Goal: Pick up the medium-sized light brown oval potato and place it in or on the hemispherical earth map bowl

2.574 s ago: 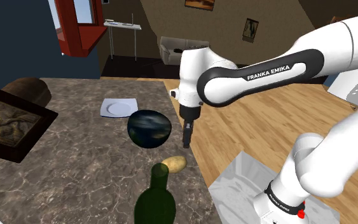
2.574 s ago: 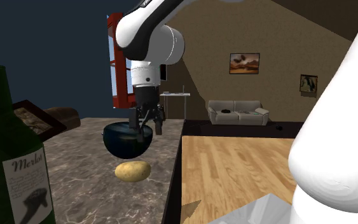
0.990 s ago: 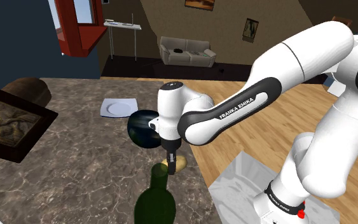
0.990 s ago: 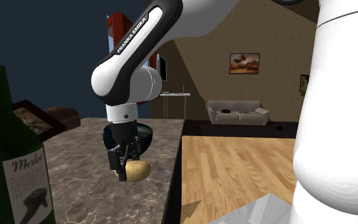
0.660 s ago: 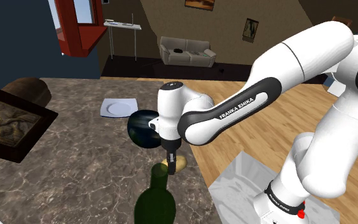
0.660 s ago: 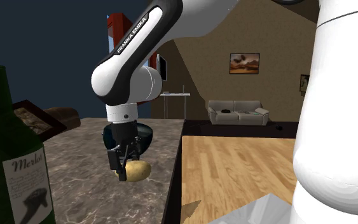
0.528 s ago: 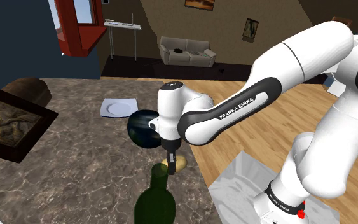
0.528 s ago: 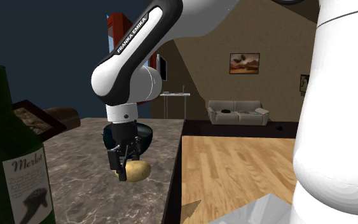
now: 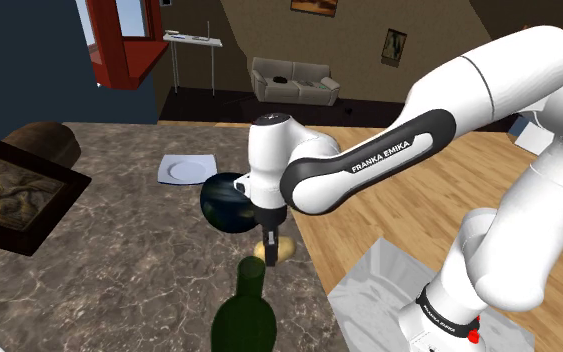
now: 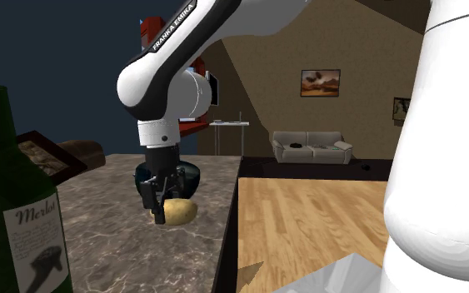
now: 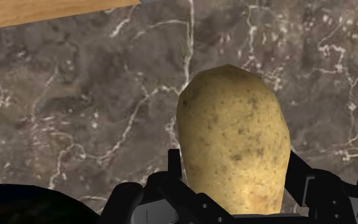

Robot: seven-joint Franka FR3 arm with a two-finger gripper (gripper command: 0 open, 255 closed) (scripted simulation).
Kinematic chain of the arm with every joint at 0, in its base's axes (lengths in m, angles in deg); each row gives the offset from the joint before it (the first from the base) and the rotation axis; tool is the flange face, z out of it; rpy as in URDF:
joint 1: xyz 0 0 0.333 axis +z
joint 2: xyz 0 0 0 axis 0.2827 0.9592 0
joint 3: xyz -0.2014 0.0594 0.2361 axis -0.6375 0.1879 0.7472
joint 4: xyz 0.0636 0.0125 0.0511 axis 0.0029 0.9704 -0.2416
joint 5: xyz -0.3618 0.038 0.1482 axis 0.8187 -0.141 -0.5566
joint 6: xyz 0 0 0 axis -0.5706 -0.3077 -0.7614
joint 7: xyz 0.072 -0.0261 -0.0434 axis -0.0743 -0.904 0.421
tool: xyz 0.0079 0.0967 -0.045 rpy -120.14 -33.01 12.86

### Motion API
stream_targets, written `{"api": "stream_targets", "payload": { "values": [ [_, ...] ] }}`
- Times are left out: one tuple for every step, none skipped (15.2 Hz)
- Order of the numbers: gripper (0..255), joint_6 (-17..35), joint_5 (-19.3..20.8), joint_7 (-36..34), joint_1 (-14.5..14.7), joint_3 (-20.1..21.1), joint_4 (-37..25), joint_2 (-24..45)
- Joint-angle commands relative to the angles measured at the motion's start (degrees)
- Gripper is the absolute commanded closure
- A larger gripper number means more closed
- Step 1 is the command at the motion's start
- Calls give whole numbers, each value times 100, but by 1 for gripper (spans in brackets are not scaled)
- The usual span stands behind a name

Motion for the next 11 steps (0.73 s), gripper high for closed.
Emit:
{"api": "stream_targets", "payload": {
  "values": [
    [255, -186, -44, 16, 6, 1, -61, -129],
    [255, -264, -57, 25, 6, -3, -98, -173],
    [255, -343, -69, 33, 5, -7, -136, -215],
    [255, -422, -80, 41, 5, -11, -176, -256],
    [255, -501, -90, 49, 4, -15, -217, -295],
    [255, -580, -100, 56, 4, -19, -259, -333],
    [255, -658, -109, 62, 3, -23, -302, -370],
    [255, -737, -118, 68, 3, -27, -347, -406],
    [255, -816, -126, 74, 2, -32, -392, -440],
    [255, -894, -133, 79, 1, -36, -439, -472],
    [255, -972, -140, 84, 0, -41, -487, -504]
  ]
}}
